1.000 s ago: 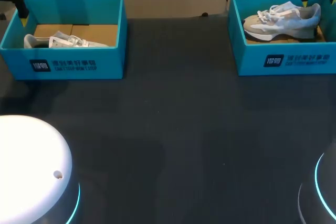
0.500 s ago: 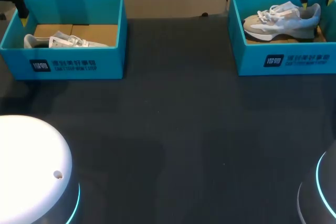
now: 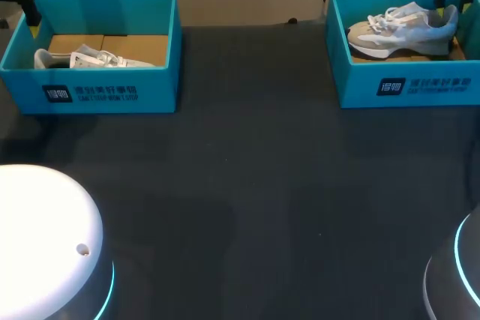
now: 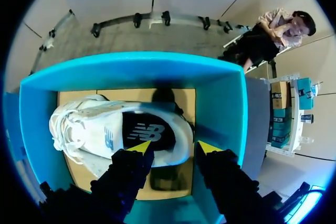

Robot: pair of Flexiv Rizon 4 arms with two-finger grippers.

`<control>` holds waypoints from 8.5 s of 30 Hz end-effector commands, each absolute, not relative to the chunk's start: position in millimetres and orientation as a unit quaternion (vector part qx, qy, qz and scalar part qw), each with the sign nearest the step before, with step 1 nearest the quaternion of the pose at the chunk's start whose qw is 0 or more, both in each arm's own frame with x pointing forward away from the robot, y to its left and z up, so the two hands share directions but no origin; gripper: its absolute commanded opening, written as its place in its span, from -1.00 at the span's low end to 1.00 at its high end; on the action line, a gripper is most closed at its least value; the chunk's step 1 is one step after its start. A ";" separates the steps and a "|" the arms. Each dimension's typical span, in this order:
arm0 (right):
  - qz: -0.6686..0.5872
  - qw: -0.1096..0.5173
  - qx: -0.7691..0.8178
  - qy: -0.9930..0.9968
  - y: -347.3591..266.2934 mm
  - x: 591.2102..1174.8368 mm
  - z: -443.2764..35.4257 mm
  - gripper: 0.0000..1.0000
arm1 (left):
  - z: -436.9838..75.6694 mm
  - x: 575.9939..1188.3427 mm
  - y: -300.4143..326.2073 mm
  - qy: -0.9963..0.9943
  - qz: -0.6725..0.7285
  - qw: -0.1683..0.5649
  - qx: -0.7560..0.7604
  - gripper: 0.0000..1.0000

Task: Take the shoe out of the shoebox, open the shoe tongue, remove and reinsert the insole, then place the shoe into the shoebox

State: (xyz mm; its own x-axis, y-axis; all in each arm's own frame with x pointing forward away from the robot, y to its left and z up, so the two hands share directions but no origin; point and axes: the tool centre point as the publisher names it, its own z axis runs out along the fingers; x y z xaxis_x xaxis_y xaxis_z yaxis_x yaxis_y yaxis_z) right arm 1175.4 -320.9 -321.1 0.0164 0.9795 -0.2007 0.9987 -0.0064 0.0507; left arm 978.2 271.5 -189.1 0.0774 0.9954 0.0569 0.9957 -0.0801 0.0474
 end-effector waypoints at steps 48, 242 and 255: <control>-0.088 0.000 0.725 0.683 -344.0 1190.5 -374.5 0.18 | -188.3 976.4 271.3 -0.678 -0.039 0.002 -0.734 1.00; -0.010 0.088 0.768 0.635 -22.1 767.7 -258.9 -1.00 | -188.3 976.4 271.3 -0.678 -0.039 0.002 -0.734 1.00; -0.011 0.058 0.763 0.644 11.6 731.8 -295.2 -1.00 | -188.3 976.4 271.3 -0.678 -0.039 0.002 -0.734 1.00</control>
